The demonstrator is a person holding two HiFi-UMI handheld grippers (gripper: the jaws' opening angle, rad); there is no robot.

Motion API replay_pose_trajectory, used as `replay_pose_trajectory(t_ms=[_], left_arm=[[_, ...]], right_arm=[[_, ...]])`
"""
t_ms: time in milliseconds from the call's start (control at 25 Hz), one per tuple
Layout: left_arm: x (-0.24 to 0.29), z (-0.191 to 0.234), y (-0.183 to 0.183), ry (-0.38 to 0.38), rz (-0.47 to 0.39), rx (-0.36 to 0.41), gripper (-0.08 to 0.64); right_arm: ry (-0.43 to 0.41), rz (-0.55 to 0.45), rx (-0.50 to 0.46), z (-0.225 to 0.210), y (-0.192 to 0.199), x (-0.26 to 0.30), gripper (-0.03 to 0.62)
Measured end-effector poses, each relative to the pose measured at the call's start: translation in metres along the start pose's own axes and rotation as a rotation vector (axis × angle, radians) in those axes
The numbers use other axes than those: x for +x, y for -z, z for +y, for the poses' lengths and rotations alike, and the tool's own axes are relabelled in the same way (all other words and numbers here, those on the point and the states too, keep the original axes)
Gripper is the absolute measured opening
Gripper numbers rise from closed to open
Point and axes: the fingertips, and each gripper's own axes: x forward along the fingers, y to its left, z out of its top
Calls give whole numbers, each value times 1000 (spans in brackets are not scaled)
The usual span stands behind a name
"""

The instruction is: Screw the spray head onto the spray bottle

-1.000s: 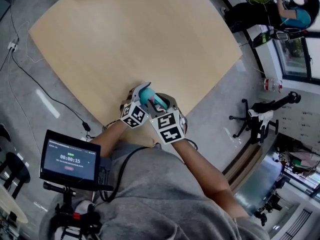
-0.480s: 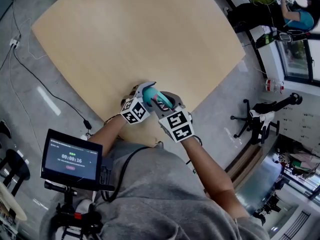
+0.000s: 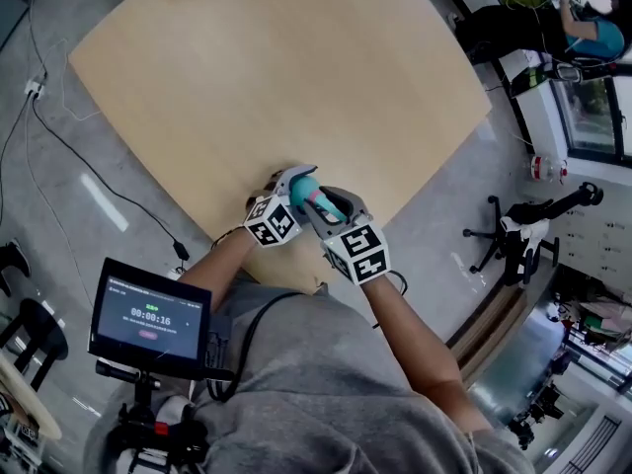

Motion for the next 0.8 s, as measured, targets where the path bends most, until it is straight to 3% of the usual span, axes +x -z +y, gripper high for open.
replay_pose_trajectory(t_ms=[160,440,560,680,800], left_arm=[[3,-10,15,75,41,58,416],[1,-13,6,142,22,49,416],[2,-19,4,180,29,62,416],[2,-23,3,206,34,72,416],[2,-25,3,228,40,79,416]], right_arm=[[-103,25,-82,6,8,-7,154],[-325,108,-518,19,-18,-54,178],[-368,183,-872,18,-22,-73,178],[-344,324,-1361,-3,-14,-81,178],[-323,311,-1780,-11,-9,-74,178]])
